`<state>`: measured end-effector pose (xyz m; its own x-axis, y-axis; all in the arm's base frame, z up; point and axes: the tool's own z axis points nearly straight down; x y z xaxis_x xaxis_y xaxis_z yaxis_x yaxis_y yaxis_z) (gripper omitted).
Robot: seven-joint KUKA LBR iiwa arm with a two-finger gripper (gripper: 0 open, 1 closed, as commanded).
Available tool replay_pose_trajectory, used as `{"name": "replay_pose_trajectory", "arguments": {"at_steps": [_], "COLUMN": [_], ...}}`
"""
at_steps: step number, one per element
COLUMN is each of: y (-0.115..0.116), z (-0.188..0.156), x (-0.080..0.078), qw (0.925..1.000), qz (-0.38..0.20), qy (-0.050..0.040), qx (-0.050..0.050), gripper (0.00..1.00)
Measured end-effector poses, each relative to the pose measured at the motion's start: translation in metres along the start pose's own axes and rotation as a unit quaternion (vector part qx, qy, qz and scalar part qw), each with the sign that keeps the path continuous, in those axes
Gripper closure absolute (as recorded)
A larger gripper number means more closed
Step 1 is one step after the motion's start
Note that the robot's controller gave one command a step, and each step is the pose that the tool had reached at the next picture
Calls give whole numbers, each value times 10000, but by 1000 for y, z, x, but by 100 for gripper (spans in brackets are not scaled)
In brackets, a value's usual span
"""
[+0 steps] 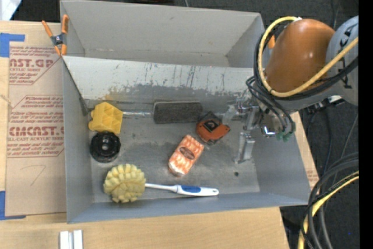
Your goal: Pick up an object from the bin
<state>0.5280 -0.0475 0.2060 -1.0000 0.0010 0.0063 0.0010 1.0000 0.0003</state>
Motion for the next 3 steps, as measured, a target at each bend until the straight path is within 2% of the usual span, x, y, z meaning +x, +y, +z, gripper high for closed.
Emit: {"name": "replay_pose_trajectory", "arguments": {"at_steps": [1, 2, 3], "y": [0, 55, 78], "z": [-5, 95, 48], "x": [-2, -16, -23], "qw": [10000, 9922, 9820], "qz": [-8, -1244, -1884], "qy": [-40, -47, -82], "qx": [4, 7, 20], "gripper": [0, 0, 0]}}
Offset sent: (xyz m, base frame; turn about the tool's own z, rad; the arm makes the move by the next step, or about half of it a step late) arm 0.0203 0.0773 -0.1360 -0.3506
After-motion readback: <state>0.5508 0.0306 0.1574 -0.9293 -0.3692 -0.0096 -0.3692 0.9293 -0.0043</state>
